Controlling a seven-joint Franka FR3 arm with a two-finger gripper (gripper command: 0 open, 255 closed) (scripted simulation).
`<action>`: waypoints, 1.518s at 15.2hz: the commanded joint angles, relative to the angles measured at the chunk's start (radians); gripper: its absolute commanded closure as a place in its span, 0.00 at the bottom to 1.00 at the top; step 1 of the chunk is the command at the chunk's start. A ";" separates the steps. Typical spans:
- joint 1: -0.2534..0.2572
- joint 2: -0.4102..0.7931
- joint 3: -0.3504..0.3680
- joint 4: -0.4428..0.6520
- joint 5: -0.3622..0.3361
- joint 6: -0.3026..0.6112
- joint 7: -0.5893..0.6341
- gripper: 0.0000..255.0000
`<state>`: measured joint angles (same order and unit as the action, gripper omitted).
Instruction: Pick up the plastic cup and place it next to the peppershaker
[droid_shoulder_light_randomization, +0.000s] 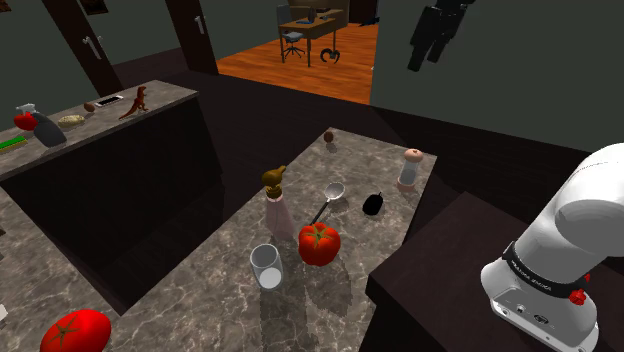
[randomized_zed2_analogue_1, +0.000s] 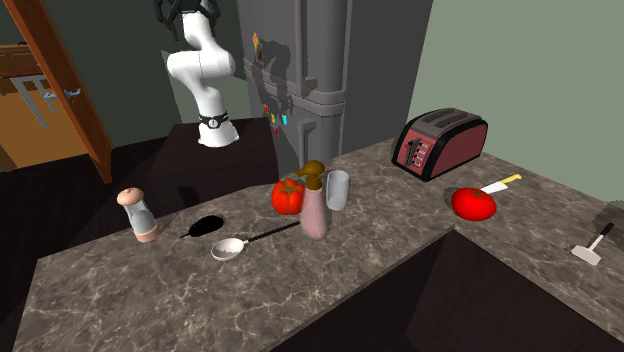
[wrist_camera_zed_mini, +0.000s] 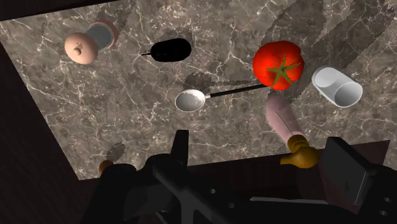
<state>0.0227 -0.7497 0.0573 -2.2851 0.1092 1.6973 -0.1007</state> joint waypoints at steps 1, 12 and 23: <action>0.000 0.000 0.000 0.000 0.000 0.000 0.000 0.00; 0.046 0.123 0.198 -0.171 0.070 0.298 0.177 0.00; 0.045 0.426 0.420 -0.185 0.039 0.610 0.402 0.00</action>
<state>0.0732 -0.3631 0.4559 -2.4744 0.1608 2.2728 0.2767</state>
